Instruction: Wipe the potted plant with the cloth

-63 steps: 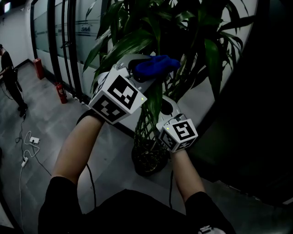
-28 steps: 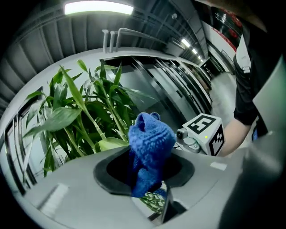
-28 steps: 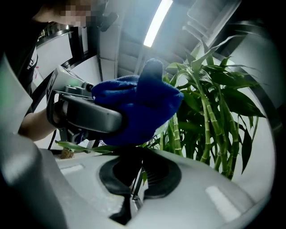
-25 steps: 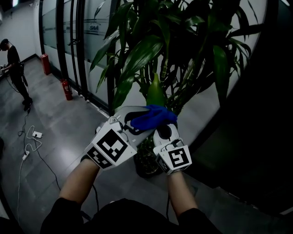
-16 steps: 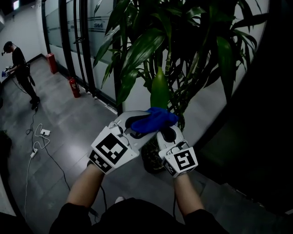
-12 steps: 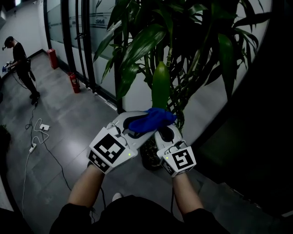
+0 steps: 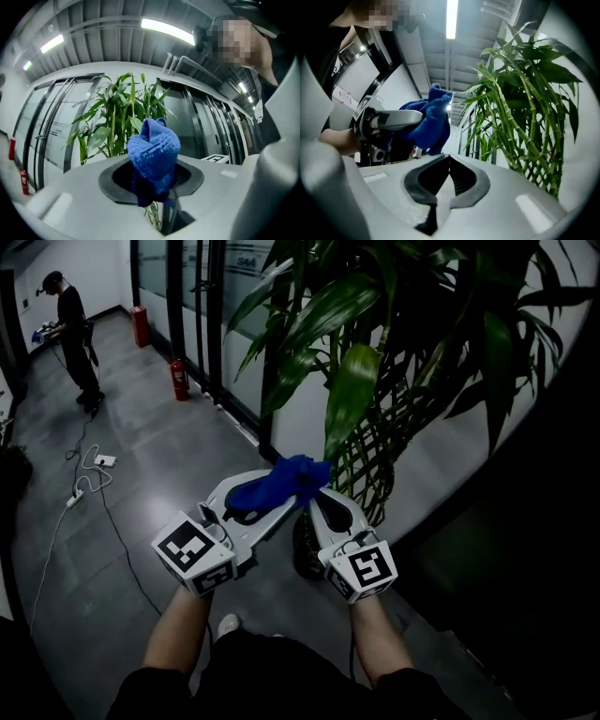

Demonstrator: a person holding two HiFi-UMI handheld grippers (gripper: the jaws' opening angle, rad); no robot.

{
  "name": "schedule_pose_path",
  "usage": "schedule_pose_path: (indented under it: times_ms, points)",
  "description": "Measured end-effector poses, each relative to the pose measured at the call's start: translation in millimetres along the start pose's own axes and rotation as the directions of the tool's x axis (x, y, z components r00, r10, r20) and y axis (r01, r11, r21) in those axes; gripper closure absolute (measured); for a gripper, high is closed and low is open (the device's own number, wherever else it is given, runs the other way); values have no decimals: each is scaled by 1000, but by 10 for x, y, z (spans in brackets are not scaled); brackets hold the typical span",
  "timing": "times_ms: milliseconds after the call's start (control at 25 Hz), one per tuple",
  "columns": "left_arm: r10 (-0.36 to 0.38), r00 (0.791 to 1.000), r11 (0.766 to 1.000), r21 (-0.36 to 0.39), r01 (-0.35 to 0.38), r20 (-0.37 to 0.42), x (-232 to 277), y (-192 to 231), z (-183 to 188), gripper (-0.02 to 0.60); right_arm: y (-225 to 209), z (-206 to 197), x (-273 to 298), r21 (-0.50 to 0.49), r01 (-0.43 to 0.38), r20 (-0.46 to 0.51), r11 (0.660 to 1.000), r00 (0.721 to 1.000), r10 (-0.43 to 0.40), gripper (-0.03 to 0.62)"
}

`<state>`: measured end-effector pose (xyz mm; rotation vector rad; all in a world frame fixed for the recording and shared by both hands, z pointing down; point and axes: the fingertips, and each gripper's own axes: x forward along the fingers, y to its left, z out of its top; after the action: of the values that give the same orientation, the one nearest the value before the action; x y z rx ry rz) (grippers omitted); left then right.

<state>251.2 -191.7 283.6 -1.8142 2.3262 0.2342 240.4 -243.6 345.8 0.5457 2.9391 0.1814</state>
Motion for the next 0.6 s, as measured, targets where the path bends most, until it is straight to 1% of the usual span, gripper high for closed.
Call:
schedule_pose_path:
  times_ms: [80,160,280,360,400,480,560,600]
  points:
    - [52,996,999,-14,-51,66,-181,107,38,426,148,-47,106,26,-73,16,997,997,73,591]
    - [83,992,997,-14,-82,95,-345,200,82,426,293,-89,228,40,-115,28,993,993,114,591]
    - [115,987,993,-19,-114,112,-576,388,131,426,467,-124,423,67,-128,12,989,992,128,591]
    - [143,983,990,-38,-139,119,-697,594,106,426,517,-186,546,45,-138,4,989,990,138,591]
    - [155,980,988,-50,-149,121,-738,721,80,426,513,-214,615,34,-138,3,990,990,138,591]
    - [165,978,985,-70,-157,129,-798,992,34,426,449,-249,771,27,-106,1,994,994,106,591]
    - [148,980,987,-79,-138,136,-829,1250,9,426,344,-291,922,22,-44,-7,999,999,44,591]
    - [124,983,990,-78,-114,137,-821,1368,7,426,277,-316,984,16,-2,-11,1000,1000,2,591]
